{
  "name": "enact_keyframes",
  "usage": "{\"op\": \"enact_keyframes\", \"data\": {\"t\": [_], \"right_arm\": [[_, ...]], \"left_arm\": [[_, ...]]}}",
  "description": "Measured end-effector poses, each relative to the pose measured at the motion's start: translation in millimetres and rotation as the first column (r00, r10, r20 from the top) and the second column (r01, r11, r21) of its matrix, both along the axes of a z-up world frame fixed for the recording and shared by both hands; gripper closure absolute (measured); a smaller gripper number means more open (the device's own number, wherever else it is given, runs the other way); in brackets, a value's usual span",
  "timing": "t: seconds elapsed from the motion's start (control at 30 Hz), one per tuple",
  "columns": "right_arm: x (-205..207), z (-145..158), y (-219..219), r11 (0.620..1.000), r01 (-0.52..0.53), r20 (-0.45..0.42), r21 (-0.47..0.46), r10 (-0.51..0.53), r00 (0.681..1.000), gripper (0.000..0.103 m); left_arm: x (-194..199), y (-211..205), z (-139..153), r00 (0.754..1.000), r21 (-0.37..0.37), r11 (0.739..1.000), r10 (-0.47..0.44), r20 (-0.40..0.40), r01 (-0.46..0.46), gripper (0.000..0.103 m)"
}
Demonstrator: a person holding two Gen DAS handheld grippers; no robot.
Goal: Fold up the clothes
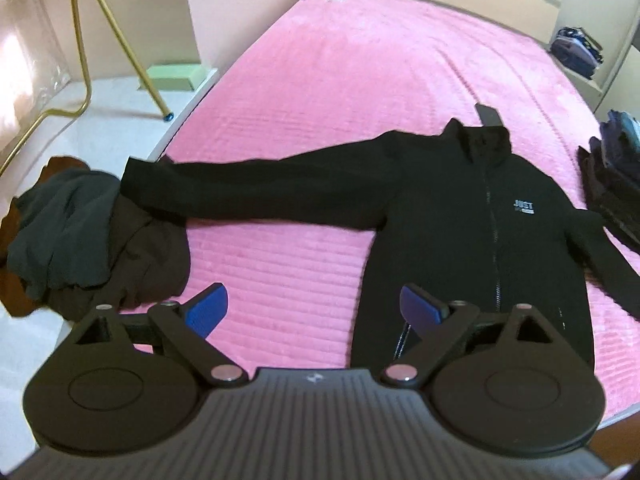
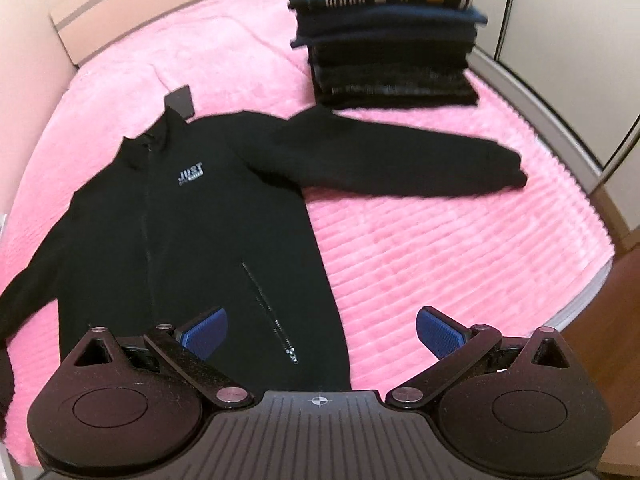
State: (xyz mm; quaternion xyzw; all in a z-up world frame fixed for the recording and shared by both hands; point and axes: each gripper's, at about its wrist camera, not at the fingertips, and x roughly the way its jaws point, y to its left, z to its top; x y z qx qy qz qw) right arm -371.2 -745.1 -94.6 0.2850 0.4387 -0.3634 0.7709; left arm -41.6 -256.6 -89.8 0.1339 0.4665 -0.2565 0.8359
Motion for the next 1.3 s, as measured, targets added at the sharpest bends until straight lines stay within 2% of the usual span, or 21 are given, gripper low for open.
{"op": "enact_keyframes", "data": {"t": [0.2, 0.27, 0.37, 0.53, 0.67, 0.87, 1.07, 1.3], "right_arm": [[-1.3, 23.5, 51.4, 0.999, -0.011, 0.072, -0.032, 0.013, 0.997, 0.0], [-1.6, 30.0, 77.0, 0.998, 0.009, 0.071, -0.058, -0.005, 0.997, 0.0], [-3.3, 34.8, 121.7, 0.998, 0.018, 0.123, -0.058, -0.011, 0.992, 0.0], [-2.1, 35.0, 195.9, 0.996, -0.005, 0.085, -0.084, 0.012, 0.996, 0.0], [-0.4, 27.8, 232.9, 0.999, -0.034, 0.031, -0.037, 0.035, 0.999, 0.0], [4.6, 34.1, 250.0, 0.998, -0.042, -0.011, -0.05, 0.042, 0.999, 0.0], [23.0, 44.1, 254.1, 0.996, -0.057, -0.042, -0.07, 0.054, 0.998, 0.0], [45.8, 44.3, 266.8, 0.988, -0.138, -0.074, -0.071, 0.133, 0.988, 0.0]], "left_arm": [[-0.7, 28.6, 12.6, 0.996, -0.025, 0.996, -0.079, 0.051, 0.081, 0.012], [0.6, 47.7, 14.8, 0.993, -0.024, 0.994, -0.103, 0.064, 0.105, 0.012], [1.7, 79.9, 13.3, 0.988, -0.01, 0.99, -0.138, 0.074, 0.139, 0.011], [1.0, 136.3, 7.2, 0.984, 0.026, 0.987, -0.158, 0.084, 0.156, 0.01], [0.3, 172.8, 1.4, 0.985, 0.046, 0.987, -0.158, 0.072, 0.155, 0.008], [5.2, 188.1, -13.5, 0.992, 0.061, 0.991, -0.12, 0.031, 0.118, 0.007], [0.8, 174.0, -10.8, 0.986, 0.047, 0.985, -0.166, 0.027, 0.164, 0.005], [6.0, 162.8, -10.2, 0.984, 0.049, 0.983, -0.177, 0.02, 0.176, 0.003]]}}
